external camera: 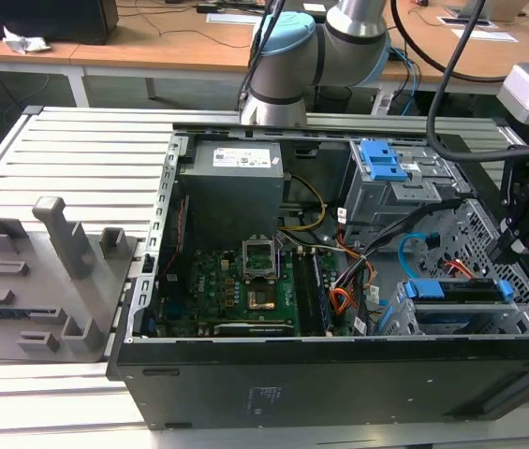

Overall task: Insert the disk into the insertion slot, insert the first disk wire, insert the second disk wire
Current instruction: 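Insert the first disk wire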

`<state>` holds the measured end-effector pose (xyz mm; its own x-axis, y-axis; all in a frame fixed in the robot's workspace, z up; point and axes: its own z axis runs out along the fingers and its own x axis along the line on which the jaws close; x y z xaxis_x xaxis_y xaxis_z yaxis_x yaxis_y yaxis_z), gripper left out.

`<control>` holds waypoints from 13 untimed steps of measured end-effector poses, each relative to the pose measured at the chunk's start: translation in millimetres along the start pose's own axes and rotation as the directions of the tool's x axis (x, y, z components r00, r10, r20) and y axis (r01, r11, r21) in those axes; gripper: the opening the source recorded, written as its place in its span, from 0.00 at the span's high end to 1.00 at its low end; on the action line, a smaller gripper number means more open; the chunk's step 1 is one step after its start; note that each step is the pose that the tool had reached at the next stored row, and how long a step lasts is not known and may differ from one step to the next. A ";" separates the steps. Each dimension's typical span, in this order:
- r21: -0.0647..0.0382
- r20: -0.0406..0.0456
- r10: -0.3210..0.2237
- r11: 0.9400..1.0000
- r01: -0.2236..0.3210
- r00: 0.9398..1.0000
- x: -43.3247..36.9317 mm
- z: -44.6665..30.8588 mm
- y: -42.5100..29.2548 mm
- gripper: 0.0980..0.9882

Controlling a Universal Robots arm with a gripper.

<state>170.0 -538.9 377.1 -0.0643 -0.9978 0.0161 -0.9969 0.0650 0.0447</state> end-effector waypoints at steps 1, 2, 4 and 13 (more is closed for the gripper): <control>0.000 0.000 0.000 1.000 0.000 1.000 0.0 0.0 0.0 0.99; 0.000 0.000 0.000 1.000 0.000 1.000 0.0 -0.1 0.0 0.99; 0.000 0.000 0.000 1.000 0.000 1.000 0.0 -0.2 0.4 0.99; 0.000 0.000 0.000 1.000 0.000 1.000 2.5 1.8 37.3 0.99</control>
<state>132.5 -539.0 377.0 -0.0644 -0.9978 0.0160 -0.9969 0.0650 0.0447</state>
